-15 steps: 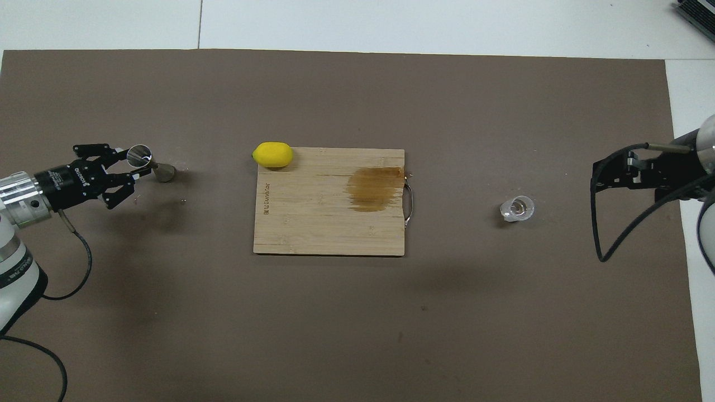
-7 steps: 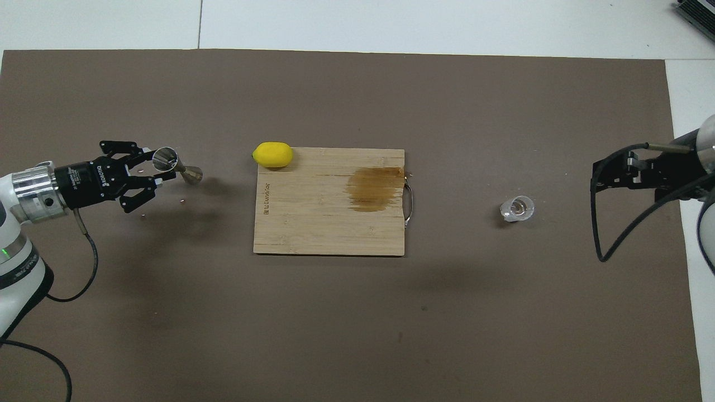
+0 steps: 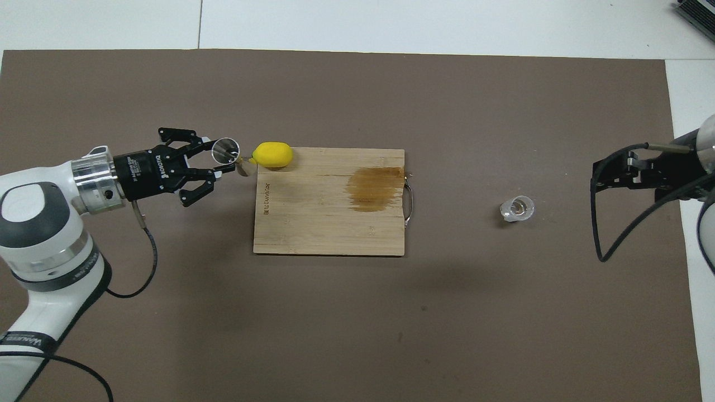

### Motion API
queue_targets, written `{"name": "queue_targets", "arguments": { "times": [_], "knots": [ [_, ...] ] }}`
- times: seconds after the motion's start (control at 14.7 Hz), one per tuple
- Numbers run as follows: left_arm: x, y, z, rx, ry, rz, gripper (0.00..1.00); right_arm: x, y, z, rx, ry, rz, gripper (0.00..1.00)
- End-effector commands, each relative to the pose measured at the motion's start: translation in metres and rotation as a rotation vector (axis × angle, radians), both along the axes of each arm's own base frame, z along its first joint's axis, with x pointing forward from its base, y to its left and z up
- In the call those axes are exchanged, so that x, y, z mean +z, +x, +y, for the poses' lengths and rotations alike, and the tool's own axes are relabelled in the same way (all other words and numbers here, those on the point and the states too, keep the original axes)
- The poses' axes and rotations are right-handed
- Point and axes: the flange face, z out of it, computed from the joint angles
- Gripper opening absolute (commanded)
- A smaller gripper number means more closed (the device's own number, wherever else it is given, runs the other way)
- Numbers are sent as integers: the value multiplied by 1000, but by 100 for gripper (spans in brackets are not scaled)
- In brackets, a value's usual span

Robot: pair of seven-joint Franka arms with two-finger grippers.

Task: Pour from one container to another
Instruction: 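Lift the metal cup with the left gripper and carry it over the board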

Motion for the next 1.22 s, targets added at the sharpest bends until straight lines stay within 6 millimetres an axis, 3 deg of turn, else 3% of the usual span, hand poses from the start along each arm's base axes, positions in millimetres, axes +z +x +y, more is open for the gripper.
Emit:
{"name": "queue_targets", "arguments": {
  "times": [0.0, 0.34, 0.68, 0.88, 1.15],
  "knots": [
    [-2, -22, -65, 106, 4, 20, 0, 1, -5, -3, 5, -5, -15, 100],
    [-14, -59, -164, 225, -29, -7, 0, 1, -5, -3, 5, -5, -15, 100],
    [-34, -82, -229, 224, -5, 41, 0, 1, -5, -3, 5, -5, -15, 100],
    [-45, -69, -244, 233, -7, 29, 0, 1, -5, -3, 5, -5, -15, 100],
    [-56, -70, -263, 222, -6, -5, 0, 1, -5, -3, 4, -5, -15, 100]
  ]
}}
